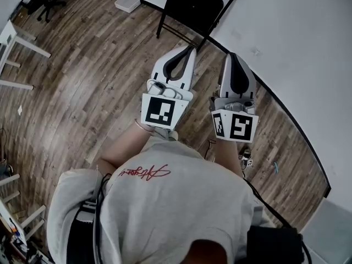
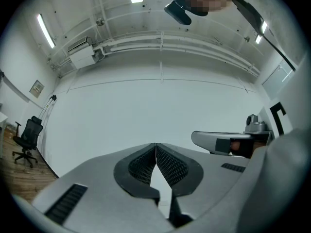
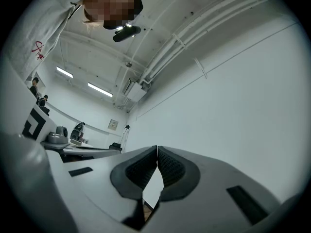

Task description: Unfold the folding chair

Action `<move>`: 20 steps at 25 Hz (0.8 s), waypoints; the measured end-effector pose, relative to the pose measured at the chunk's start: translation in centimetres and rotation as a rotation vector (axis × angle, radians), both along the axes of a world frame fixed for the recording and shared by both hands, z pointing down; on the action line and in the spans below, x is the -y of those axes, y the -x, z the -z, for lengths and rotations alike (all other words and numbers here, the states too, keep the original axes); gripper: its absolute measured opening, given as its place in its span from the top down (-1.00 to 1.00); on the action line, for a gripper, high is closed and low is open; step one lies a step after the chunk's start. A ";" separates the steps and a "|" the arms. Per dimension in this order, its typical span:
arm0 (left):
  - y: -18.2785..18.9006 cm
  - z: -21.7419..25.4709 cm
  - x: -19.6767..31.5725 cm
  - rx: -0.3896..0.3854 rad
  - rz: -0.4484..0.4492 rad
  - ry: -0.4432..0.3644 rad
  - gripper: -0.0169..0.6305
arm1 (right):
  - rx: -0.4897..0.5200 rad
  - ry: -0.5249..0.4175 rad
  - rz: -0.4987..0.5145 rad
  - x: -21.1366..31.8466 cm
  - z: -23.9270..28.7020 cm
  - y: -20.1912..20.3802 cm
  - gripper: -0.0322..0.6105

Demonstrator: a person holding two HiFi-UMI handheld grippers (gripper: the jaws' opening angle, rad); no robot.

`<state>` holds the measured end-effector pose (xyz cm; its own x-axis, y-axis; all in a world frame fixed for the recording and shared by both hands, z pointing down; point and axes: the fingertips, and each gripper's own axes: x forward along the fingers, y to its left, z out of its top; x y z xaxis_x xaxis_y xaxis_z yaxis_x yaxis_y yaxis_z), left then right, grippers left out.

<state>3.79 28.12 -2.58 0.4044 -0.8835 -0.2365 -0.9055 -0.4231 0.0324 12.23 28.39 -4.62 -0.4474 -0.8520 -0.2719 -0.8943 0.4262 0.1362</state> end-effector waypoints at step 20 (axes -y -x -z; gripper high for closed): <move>-1.7 -1.3 27.6 0.015 -0.115 0.006 0.90 | 0.011 0.000 -0.064 26.8 -1.2 -0.2 0.85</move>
